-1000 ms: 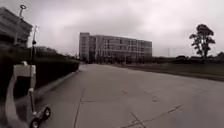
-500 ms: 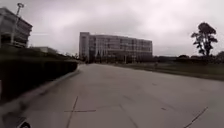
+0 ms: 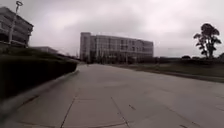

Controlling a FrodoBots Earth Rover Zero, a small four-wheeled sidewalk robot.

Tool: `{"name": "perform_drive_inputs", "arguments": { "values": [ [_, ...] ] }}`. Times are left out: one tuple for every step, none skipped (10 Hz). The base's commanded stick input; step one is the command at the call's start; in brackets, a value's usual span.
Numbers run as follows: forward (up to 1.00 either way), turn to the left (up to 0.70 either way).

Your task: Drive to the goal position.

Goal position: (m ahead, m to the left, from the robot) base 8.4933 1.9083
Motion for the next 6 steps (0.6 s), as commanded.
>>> {"name": "perform_drive_inputs", "arguments": {
  "values": [
    [0.70,0.15],
    [0.70,0.00],
    [0.70,0.00],
    [0.70,0.00],
    [0.70,0.00],
    [0.70,0.00]
  ]
}}
